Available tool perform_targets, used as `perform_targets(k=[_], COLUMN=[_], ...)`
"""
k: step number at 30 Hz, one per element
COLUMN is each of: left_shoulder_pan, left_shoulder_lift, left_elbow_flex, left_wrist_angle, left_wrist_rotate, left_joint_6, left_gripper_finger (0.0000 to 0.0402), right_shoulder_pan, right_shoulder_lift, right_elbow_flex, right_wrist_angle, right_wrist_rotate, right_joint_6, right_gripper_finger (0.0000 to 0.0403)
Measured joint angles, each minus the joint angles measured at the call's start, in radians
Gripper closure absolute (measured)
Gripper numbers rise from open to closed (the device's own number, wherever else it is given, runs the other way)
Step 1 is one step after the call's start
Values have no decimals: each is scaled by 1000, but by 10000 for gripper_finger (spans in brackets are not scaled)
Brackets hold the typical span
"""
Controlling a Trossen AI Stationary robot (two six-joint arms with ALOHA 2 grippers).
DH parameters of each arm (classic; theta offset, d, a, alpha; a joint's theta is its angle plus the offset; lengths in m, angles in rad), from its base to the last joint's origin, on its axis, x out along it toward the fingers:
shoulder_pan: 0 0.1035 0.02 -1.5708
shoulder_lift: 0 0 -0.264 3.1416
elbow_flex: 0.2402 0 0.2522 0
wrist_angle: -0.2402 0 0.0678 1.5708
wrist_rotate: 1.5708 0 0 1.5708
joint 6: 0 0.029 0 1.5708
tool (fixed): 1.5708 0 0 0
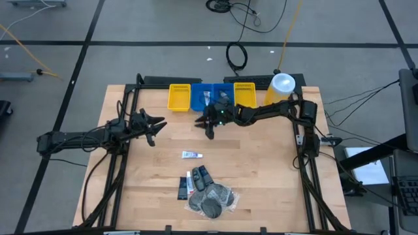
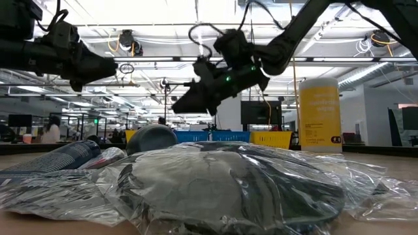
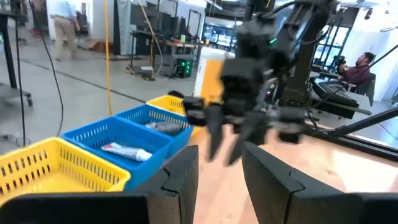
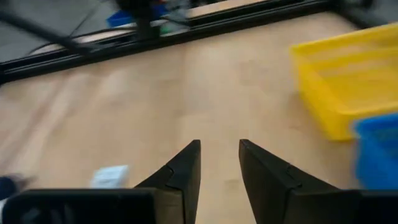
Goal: Pick & Place Travel size toiletries
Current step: Put the white toothpaste into the left blue bin
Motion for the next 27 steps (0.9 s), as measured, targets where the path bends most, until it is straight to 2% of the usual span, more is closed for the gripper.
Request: perform_targets(k=[12,19,23,27], left_shoulder_pan=[-29,-107,-148,-175], left_shoulder_lift=[36,190,295,411], left_elbow_flex=[0,9,35,89], left_wrist_angle=[-43,-7,58,39], left_wrist_rotate=[194,195,152,115], left_joint_6=[-24,-21,-10,-10], left_gripper_finger=[277,277,277,277], right_shoulder_pan=[166,244,284,317], right_shoulder_lift=[-156,-209,-214,-214], right_elbow_flex=[0,0,0,0], right_wrist_angle=[-283,-437,-493,-532], right_wrist_rotate=[-2,-1,-1,-1], right_joint_6=[-82,-73,-74,-74], right_gripper_finger=[295,291,291,291])
